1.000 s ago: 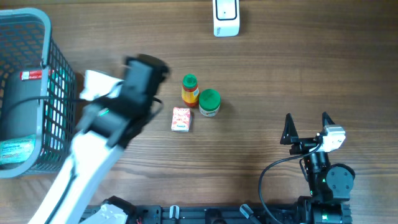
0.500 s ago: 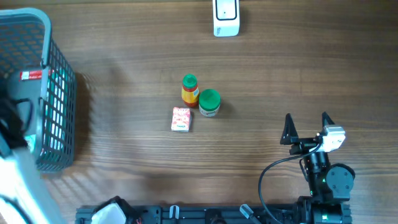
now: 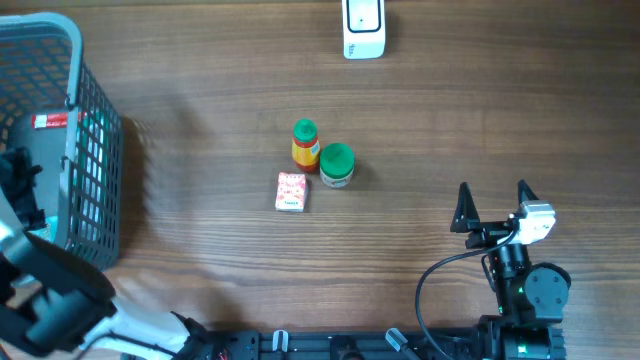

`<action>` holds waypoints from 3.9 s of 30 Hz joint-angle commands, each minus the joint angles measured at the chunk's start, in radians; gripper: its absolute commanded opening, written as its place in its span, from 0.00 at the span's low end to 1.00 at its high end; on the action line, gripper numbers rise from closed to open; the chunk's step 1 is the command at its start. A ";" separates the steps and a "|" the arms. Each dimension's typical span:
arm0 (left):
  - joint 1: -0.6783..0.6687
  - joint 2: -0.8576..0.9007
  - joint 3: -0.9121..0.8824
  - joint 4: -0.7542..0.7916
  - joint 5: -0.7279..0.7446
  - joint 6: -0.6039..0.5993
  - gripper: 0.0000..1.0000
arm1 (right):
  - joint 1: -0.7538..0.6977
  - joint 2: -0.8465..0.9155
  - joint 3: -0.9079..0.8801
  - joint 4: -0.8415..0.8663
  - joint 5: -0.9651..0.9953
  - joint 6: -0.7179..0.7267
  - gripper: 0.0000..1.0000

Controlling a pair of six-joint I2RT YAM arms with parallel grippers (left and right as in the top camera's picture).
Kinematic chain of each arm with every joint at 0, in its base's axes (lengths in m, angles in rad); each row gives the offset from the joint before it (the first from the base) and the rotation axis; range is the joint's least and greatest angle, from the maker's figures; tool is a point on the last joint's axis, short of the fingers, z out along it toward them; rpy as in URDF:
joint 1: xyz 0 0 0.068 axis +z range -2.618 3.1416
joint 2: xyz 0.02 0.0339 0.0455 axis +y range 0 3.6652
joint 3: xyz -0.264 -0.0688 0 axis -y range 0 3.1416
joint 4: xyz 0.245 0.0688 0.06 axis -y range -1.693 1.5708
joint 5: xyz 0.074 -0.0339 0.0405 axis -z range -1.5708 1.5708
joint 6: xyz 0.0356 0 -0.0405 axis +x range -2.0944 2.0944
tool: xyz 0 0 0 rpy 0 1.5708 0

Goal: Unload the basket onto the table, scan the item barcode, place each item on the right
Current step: 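Reach left gripper into basket and grasp the green wipes pack, then carry the wipes pack with left gripper toward the white scanner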

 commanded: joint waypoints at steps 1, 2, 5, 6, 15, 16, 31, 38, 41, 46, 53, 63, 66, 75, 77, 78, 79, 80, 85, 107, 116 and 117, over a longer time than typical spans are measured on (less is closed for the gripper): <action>0.003 0.099 -0.001 0.013 0.007 0.021 0.84 | 0.003 -0.004 -0.001 0.004 -0.001 0.002 1.00; 0.003 0.119 -0.002 0.015 0.003 0.020 0.83 | 0.003 -0.004 -0.001 0.004 -0.001 0.003 0.99; 0.003 0.172 -0.002 0.023 -0.037 0.020 0.84 | 0.003 -0.004 -0.001 0.004 -0.001 0.002 1.00; 0.003 0.184 -0.002 0.027 -0.051 0.020 0.84 | 0.003 -0.004 -0.001 0.004 -0.001 0.002 1.00; 0.005 0.215 -0.002 0.053 -0.096 0.020 0.85 | 0.003 -0.004 -0.001 0.004 -0.001 0.003 1.00; 0.005 0.215 -0.002 0.053 -0.103 0.020 0.84 | 0.003 -0.004 -0.001 0.004 -0.001 0.003 1.00; 0.005 0.245 -0.039 0.082 -0.254 0.021 0.89 | 0.003 -0.004 -0.001 0.004 -0.001 0.002 1.00; 0.014 0.254 -0.148 0.150 -0.259 0.020 0.48 | 0.003 -0.004 -0.001 0.004 -0.001 0.002 1.00; 0.015 0.254 -0.201 0.176 -0.260 0.020 0.30 | 0.003 -0.004 -0.001 0.004 -0.001 0.002 1.00; 0.014 0.232 -0.203 0.145 -0.246 0.021 0.04 | 0.003 -0.004 -0.001 0.004 -0.001 0.002 1.00; 0.014 0.122 -0.057 0.015 -0.212 0.021 0.04 | 0.003 -0.004 -0.001 0.004 -0.001 0.002 1.00; 0.014 -0.158 0.255 -0.128 -0.039 0.021 0.04 | 0.003 -0.004 -0.001 0.004 -0.001 0.002 1.00; -0.001 -0.273 0.285 -0.097 0.094 0.021 0.04 | 0.003 -0.004 -0.001 0.004 -0.001 0.003 1.00; -0.350 -0.551 0.286 -0.007 0.216 0.021 0.04 | 0.003 -0.004 -0.001 0.004 -0.001 0.002 1.00; -0.474 -0.564 0.286 0.001 0.167 0.021 0.04 | 0.003 -0.004 -0.001 0.004 -0.001 0.002 1.00; -0.544 -0.564 0.286 0.004 0.126 0.021 0.04 | 0.003 -0.003 -0.001 0.004 -0.001 0.003 1.00; -0.597 -0.563 0.286 0.004 0.094 0.021 0.04 | 0.003 -0.004 -0.001 0.004 -0.001 0.002 1.00; -0.684 -0.553 0.285 0.003 0.044 0.021 0.04 | 0.003 -0.004 -0.001 0.004 -0.001 0.002 1.00; -1.034 -0.460 0.267 0.012 -0.035 0.076 0.04 | 0.003 -0.004 -0.001 0.004 -0.001 0.002 1.00; -1.673 0.265 0.267 0.170 -0.278 0.340 0.04 | 0.003 -0.004 -0.001 0.004 -0.001 0.002 1.00; -1.671 0.394 0.267 0.257 -0.157 0.292 0.04 | 0.003 -0.004 -0.001 0.004 -0.001 0.002 1.00; -1.671 0.401 0.267 0.255 -0.158 0.270 0.04 | 0.003 -0.004 -0.001 0.004 -0.001 0.002 1.00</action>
